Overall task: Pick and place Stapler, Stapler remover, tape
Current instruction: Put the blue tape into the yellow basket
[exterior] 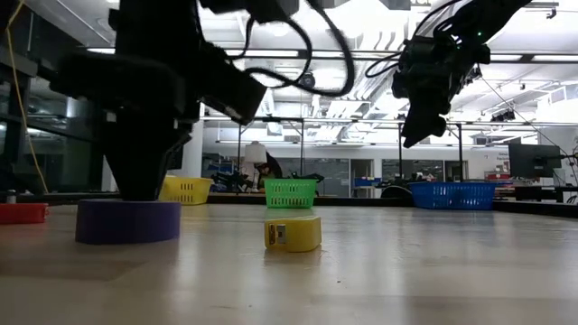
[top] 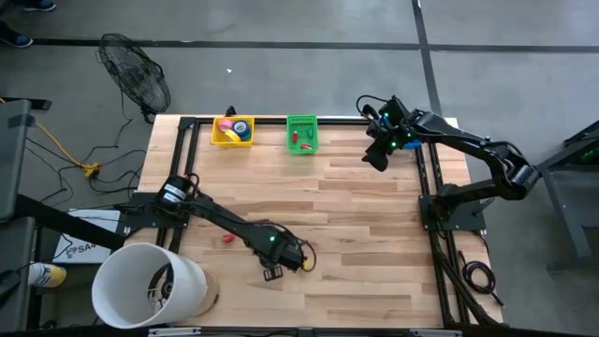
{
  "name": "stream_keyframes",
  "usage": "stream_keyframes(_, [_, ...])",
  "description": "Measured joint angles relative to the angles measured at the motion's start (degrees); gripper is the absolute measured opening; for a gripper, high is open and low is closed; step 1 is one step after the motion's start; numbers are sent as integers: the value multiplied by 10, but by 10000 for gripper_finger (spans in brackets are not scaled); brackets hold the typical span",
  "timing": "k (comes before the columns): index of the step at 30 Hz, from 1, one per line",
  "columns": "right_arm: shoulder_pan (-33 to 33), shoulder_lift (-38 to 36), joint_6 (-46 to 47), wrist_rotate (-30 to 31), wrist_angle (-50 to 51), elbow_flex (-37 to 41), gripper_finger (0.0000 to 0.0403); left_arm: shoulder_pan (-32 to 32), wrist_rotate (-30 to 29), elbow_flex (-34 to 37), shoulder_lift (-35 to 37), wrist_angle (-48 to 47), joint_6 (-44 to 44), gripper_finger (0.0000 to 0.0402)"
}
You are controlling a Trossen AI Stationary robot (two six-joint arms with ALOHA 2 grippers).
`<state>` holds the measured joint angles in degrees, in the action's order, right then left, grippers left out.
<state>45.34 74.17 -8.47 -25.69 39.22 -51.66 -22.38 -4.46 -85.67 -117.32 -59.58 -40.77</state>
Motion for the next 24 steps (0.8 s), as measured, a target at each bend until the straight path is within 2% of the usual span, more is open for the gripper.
stream_keyframes(6, [0,0,0,0,8,0,193,26,-38,0,0,-49,-55,31])
stream_keyframes(12, [0,0,5,0,11,0,193,83,-84,0,16,-115,-100,31])
stream_keyframes(20, [0,0,11,0,13,0,193,201,-183,0,44,-170,-137,31])
stream_keyframes(24, [0,0,23,0,13,0,193,273,-207,0,47,-195,-137,38])
